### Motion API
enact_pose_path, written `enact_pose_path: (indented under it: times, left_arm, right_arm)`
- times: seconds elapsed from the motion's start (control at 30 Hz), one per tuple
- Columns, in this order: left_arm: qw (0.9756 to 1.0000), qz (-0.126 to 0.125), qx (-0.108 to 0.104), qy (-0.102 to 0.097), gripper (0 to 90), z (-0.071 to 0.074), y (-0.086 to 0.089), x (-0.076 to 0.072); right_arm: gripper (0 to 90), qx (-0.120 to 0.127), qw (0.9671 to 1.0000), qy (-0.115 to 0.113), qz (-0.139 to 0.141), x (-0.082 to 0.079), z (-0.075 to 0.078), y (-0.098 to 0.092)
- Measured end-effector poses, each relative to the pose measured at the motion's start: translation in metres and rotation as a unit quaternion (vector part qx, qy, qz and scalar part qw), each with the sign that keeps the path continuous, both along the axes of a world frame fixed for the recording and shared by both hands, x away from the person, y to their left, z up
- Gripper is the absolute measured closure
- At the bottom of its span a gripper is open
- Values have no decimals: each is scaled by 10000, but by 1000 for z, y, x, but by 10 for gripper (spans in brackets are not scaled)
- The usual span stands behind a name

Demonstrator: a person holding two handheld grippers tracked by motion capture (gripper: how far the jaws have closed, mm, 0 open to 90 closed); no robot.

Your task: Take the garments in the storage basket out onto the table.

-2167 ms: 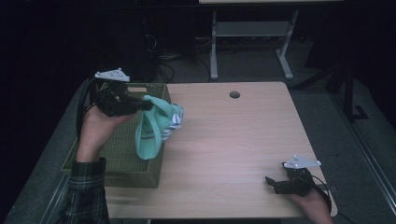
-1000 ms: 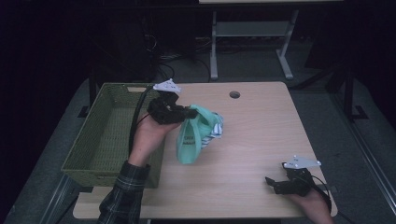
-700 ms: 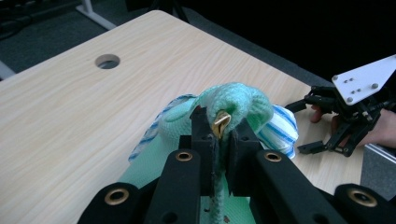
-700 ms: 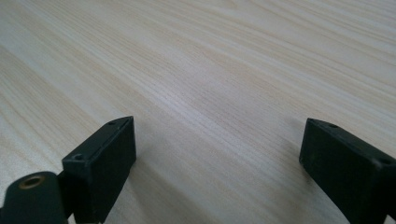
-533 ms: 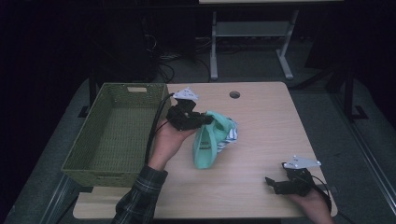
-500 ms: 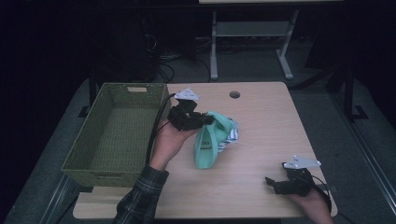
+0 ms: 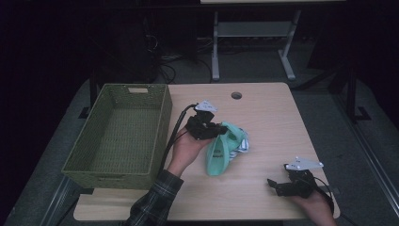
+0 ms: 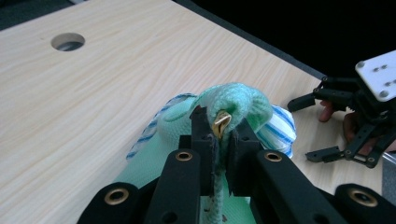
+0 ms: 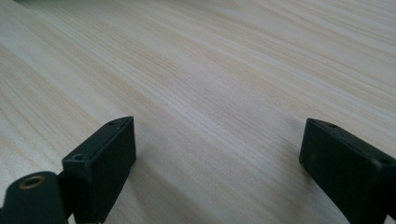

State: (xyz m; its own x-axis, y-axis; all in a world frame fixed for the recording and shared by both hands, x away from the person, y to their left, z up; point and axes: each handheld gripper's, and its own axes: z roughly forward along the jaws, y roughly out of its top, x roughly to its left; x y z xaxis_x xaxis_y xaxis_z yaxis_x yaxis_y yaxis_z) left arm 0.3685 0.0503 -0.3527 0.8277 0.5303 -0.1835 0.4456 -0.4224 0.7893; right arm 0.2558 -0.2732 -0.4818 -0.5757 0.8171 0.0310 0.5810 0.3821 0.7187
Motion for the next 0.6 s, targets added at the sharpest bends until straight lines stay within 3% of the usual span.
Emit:
enact_pose_path:
  times: [0.17, 0.33, 0.6]
  left_arm:
    - [10000, -42, -54, 61, 828, -14, -10, 1]
    - [9998, -151, 52, 83, 827, -32, -23, 0]
    - [9992, -258, 275, 136, 823, -55, -28, 3]
  right_arm:
    - [102, 0, 10000, 1, 0, 0, 0, 0]
    - [101, 0, 10000, 2, -1, 0, 0, 0]
    - [103, 1, 10000, -4, 12, 0, 0, 0]
